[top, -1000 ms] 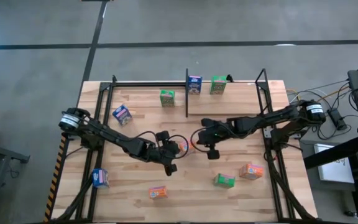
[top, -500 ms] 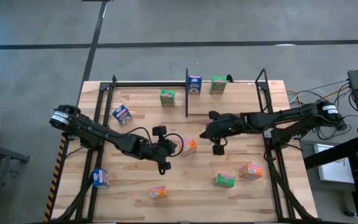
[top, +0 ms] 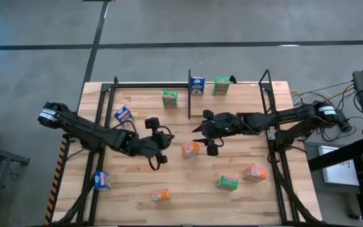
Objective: Stack cereal on shelf
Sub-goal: Put the center orange cereal box on the shelf
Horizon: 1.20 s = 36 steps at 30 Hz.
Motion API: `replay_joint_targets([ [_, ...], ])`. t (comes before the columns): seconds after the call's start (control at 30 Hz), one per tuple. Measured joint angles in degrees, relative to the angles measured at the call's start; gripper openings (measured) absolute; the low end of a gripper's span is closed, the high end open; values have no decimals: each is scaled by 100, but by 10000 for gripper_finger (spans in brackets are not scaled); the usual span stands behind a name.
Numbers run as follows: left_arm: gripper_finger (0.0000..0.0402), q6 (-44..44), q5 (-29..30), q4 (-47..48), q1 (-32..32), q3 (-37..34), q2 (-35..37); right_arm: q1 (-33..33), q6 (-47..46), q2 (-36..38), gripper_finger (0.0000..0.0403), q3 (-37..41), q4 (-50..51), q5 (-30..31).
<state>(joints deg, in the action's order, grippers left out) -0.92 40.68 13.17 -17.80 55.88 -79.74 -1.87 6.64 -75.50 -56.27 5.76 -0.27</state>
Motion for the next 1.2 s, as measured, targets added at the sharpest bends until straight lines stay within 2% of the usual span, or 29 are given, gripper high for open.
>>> replay_joint_targets([
  [0.17,0,123,73,13,-9,-216,125,0,231,-603,222,-772,822,-98],
  [0.33,0,161,84,10,-9,-353,177,-7,499,-1098,256,-1315,1459,-944],
  [0.57,0,163,84,-27,-9,-355,185,-11,788,-1638,281,-1574,1929,-1003],
  [0.73,0,163,84,-64,-9,-355,183,-13,791,-1888,283,-1689,2140,-715],
  [0.93,0,163,83,-108,-9,-355,185,-9,802,-1987,281,-1720,2157,-673],
  [1.2,0,154,82,-113,-9,-355,185,-9,752,-1985,216,-1720,2263,-692],
])
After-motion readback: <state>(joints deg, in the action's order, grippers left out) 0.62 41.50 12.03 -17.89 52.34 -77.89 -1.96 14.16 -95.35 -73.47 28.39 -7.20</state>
